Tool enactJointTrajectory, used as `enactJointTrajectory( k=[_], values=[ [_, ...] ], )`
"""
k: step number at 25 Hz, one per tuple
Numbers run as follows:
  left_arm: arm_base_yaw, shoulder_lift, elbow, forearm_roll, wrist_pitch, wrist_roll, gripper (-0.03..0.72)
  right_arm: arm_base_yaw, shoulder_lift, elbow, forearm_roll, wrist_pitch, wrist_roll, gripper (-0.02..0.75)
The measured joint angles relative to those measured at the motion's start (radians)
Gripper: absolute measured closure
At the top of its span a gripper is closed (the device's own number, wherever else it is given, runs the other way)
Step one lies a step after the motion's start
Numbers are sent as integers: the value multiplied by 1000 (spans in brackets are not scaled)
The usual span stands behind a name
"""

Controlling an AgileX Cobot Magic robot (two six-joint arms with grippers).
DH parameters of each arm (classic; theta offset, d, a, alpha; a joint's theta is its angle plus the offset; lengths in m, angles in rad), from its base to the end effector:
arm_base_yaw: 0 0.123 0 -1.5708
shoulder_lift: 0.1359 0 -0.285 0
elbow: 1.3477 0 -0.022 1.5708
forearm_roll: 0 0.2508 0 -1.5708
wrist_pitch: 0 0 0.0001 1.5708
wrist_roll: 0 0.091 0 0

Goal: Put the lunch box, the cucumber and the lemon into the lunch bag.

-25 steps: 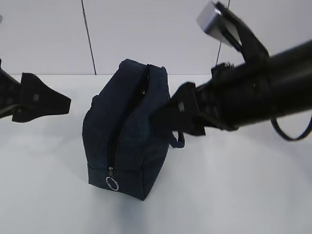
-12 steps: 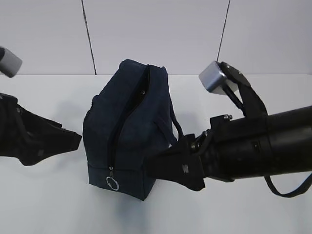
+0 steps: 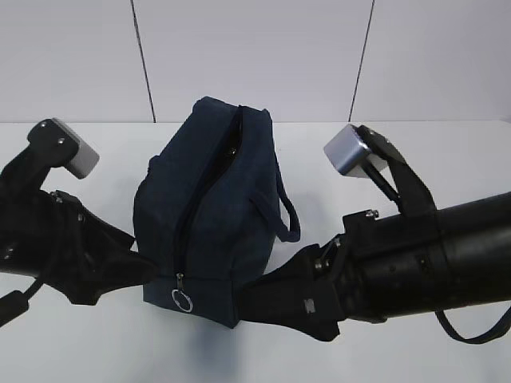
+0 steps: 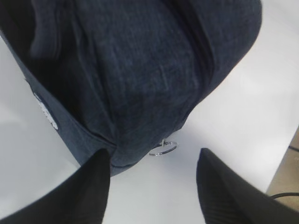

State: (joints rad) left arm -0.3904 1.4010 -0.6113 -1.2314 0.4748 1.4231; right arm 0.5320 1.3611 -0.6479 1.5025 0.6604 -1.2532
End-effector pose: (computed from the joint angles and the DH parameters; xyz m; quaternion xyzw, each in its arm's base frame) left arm 0.2151 -0.1310 0.1997 0.3518 0.8495 -0.2337 0.3162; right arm 0.1881 0.1754 0.2329 -0.2658 0.8232 0.4227 0.2701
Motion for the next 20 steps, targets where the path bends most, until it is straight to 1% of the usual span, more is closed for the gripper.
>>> enactJointTrajectory(
  k=[6, 10, 12, 14, 18, 19, 20],
  values=[
    [0, 67, 0, -79, 0, 173, 284, 0, 57, 0, 0, 31, -14, 275],
    [0, 121, 0, -153, -6, 298, 289, 0, 81, 0, 0, 41, -21, 275],
    [0, 148, 0, -171, -10, 327, 320, 0, 89, 0, 0, 53, -21, 275],
    [0, 164, 0, -177, -16, 337, 386, 0, 89, 0, 0, 66, -22, 275],
    [0, 175, 0, -194, -45, 343, 599, 0, 89, 0, -13, 73, -23, 275],
    [0, 178, 0, -206, -54, 345, 645, 0, 89, 0, -20, 75, -23, 275],
    [0, 179, 0, -218, -64, 347, 675, 0, 89, 0, -22, 75, -23, 275]
  ],
)
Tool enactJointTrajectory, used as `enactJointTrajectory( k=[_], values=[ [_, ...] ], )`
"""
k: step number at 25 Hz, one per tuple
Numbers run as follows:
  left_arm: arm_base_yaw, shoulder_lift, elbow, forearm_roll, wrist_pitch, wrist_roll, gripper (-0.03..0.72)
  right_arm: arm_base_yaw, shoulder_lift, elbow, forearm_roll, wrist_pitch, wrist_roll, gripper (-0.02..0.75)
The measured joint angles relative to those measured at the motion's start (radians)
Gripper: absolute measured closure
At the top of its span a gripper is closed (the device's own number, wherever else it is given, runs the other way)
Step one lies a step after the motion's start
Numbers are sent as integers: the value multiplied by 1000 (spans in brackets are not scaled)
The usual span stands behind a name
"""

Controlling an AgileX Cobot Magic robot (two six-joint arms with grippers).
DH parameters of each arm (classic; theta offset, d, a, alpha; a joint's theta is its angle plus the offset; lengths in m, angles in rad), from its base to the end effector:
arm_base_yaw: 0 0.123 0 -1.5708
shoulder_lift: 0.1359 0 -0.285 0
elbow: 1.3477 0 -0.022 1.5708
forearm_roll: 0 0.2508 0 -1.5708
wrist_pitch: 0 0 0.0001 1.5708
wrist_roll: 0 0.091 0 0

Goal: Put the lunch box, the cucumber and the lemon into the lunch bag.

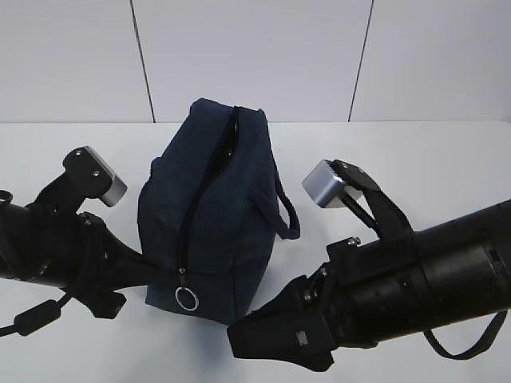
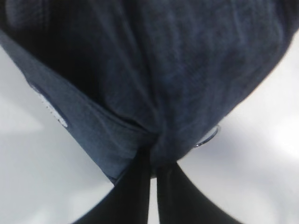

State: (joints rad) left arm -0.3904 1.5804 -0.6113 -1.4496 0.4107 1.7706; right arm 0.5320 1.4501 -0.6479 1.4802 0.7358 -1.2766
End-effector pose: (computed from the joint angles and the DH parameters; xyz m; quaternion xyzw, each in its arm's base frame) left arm 0.2335 -0.1352 0.1582 0.3879 0.8478 -0.2011 0.3006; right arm 0.1892 0.1820 0.2118 -0.2876 0.8266 0.4327 0.2165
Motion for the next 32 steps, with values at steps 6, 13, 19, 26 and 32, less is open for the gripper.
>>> enactJointTrajectory(
  k=[6, 13, 19, 26, 32],
  values=[
    [0, 1, 0, -57, 41, 20, 695, 0, 0, 0, -7, 6, -2, 275],
    [0, 2, 0, -110, 161, 22, 695, 0, 33, 0, -45, 12, -76, 275],
    [0, 2, 0, -130, 211, 22, 695, 0, 112, 0, -10, 76, -129, 275],
    [0, 2, 0, -134, 233, 22, 695, 0, 148, 0, 74, 80, -333, 301],
    [0, 2, 0, -135, 239, -14, 695, 0, 148, 0, 46, 20, -494, 349]
  ],
)
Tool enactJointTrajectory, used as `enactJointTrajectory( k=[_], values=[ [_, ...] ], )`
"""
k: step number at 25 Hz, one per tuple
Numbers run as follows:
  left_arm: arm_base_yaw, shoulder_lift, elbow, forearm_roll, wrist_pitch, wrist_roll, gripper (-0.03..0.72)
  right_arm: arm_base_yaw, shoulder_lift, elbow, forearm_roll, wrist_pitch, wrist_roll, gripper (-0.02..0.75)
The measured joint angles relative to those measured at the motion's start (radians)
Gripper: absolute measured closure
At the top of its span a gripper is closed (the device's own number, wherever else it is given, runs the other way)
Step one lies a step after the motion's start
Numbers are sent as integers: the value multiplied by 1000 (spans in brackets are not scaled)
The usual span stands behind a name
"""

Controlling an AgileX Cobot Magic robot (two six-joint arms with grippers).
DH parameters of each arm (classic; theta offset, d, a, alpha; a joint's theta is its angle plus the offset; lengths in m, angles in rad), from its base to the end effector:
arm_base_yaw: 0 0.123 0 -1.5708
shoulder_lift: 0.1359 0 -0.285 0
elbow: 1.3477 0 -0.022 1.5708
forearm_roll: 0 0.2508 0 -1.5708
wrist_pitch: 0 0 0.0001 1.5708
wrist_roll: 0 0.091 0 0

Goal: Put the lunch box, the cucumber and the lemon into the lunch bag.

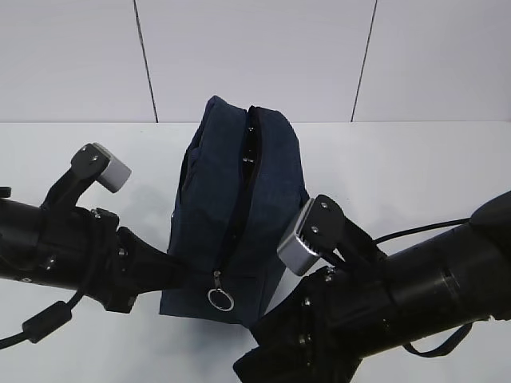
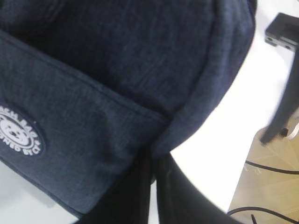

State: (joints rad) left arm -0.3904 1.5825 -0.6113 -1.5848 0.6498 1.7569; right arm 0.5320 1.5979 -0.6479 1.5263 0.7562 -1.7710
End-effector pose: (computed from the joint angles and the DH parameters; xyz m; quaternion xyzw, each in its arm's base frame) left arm 0.2236 -0.1516 0.1694 0.3505 0.8260 -0.3340 0.2886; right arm 0.1984 0.1892 0.1760 -0.4506 0.7637 0.3863 0.2541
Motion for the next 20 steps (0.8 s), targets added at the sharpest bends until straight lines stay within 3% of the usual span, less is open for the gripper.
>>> enactJointTrajectory(
  k=[6, 13, 20],
  values=[
    [0, 0, 0, -16, 20, -35, 695, 0, 0, 0, 17, -123, -32, 351],
    [0, 0, -2, -37, 68, -81, 695, 0, 21, 0, 224, -138, -276, 352],
    [0, 2, -44, -25, 91, -143, 695, 0, 61, -2, 248, -171, -308, 352]
  ],
)
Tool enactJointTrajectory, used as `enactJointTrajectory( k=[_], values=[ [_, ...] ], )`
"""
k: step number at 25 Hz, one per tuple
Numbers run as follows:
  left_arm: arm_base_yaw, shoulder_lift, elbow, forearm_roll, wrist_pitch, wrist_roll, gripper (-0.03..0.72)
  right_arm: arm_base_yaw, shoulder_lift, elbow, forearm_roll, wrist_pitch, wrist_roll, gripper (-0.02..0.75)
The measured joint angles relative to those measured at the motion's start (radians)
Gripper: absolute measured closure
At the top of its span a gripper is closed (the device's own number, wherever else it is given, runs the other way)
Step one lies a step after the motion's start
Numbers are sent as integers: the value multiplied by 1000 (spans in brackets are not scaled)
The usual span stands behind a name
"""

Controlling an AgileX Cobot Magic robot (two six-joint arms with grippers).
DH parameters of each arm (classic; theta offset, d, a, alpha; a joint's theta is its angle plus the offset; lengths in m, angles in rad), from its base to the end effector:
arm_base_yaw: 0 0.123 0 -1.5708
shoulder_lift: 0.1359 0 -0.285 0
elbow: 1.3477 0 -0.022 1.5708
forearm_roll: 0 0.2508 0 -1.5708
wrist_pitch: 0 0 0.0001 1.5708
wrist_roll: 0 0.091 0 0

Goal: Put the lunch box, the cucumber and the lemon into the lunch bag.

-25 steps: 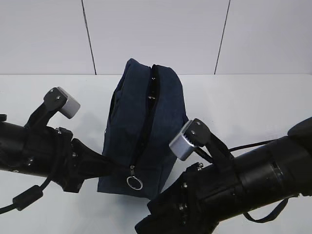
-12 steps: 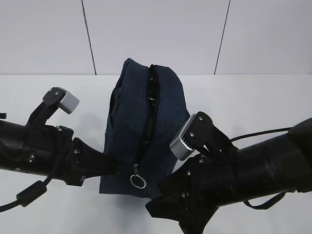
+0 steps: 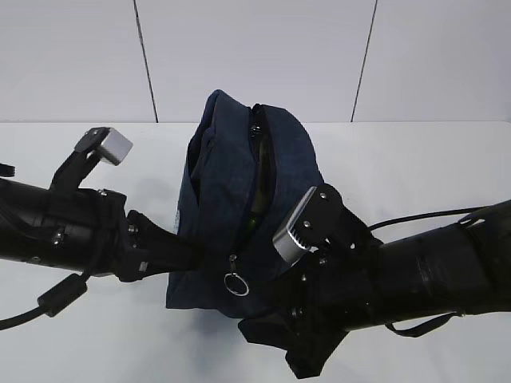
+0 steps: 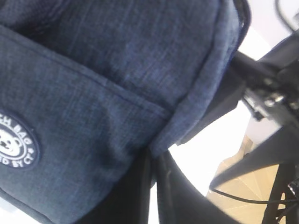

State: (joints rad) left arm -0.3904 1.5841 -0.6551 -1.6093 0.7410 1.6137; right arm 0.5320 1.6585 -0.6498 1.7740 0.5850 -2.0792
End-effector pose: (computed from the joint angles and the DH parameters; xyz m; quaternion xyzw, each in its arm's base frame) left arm 0.2284 -0.1605 0.1840 0.2963 0.8238 -0.3980 0.2741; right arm 0.2217 0.1877 0.1602 -0.4436 0.7756 0.3067 0.3280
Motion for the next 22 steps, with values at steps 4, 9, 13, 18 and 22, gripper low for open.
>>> enactJointTrajectory(
  k=[4, 9, 13, 18, 22],
  values=[
    [0, 0, 0, 7, 21, -20, 695, 0, 0, -2, 2, -43, -2, 353],
    [0, 0, -1, 9, 27, -23, 695, 0, 0, -37, 2, -78, -2, 353],
    [0, 0, -2, 9, 27, -25, 695, 0, 33, -76, 2, -81, -2, 353],
    [0, 0, -2, 10, 27, -26, 695, 0, 84, -106, 4, -24, -2, 354],
    [0, 0, -2, 17, 27, -28, 695, 0, 88, -106, 4, 6, -2, 355]
  ],
)
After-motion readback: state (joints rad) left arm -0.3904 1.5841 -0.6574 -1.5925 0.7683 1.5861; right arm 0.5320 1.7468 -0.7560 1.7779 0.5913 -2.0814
